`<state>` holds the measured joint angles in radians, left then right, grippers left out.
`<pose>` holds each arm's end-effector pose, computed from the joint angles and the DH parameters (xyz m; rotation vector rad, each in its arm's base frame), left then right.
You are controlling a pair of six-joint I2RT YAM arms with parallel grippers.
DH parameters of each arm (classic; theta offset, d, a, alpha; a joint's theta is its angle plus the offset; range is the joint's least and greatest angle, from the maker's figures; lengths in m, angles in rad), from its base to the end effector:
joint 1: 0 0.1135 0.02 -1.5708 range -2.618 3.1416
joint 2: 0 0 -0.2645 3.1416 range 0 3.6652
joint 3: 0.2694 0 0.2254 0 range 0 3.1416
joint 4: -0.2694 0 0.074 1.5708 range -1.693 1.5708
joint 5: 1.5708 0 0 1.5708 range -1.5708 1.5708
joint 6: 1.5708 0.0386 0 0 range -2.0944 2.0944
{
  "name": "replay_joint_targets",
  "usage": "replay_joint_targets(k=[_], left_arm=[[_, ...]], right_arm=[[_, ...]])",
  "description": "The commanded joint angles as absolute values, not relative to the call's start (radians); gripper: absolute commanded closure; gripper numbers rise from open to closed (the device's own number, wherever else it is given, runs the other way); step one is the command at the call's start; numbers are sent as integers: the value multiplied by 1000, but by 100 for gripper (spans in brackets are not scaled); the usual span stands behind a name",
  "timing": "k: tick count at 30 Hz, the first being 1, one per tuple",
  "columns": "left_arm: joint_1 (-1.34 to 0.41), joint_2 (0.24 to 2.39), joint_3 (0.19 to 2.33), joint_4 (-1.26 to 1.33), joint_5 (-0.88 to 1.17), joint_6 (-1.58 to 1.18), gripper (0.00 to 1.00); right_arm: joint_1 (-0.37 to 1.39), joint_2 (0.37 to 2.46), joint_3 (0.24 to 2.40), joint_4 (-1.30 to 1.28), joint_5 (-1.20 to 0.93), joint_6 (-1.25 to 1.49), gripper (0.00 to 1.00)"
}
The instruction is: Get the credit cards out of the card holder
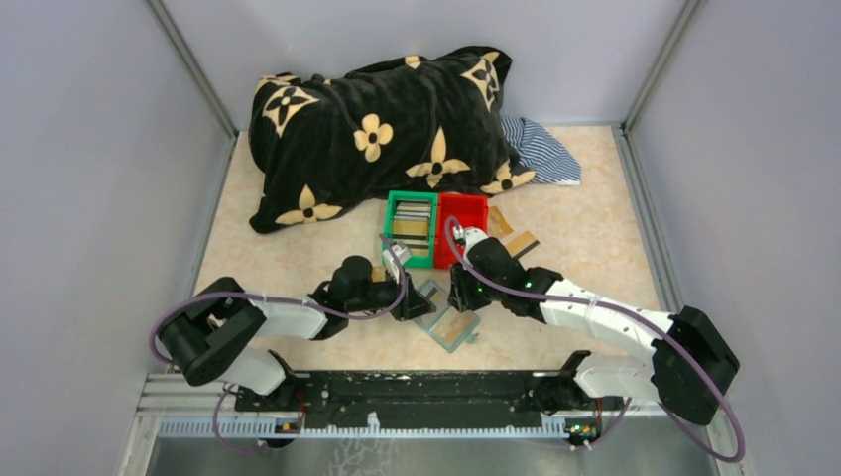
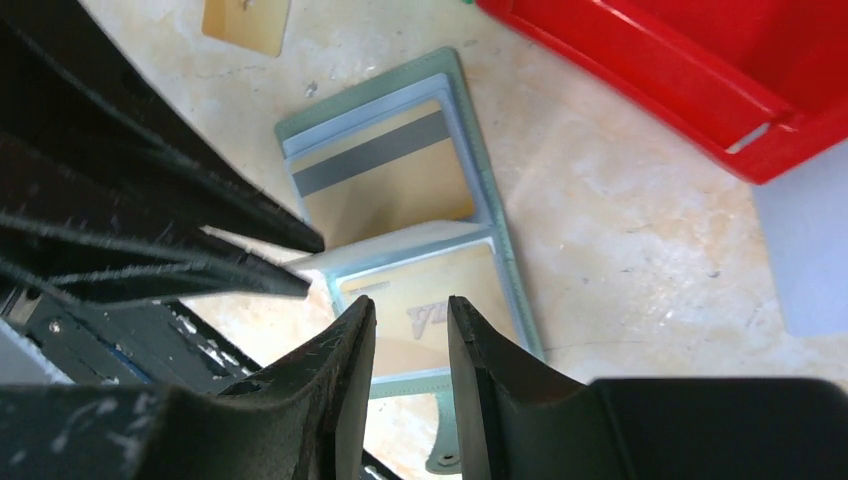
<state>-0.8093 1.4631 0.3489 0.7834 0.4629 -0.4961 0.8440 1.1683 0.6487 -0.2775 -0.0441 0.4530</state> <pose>0.1558 -0.1884 0.1727 0.6656 1.9865 -1.2826 0.1405 0.1606 0.2205 -0.5020 2.4208 0.6517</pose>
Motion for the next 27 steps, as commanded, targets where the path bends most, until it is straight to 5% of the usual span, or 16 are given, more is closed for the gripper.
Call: replay_joint_targets(k=[1,21,27], left_arm=[[-855,1468,386,787,464,-488,71],[-983,1486,385,795,402,-490,66],[-983,1496,368,861,391,-501,66]], right_arm=[[824,1134,659,-301,-6,440,66],[818,981,639,-362,110,491,71],[819,999,657,-380,42,477,88]])
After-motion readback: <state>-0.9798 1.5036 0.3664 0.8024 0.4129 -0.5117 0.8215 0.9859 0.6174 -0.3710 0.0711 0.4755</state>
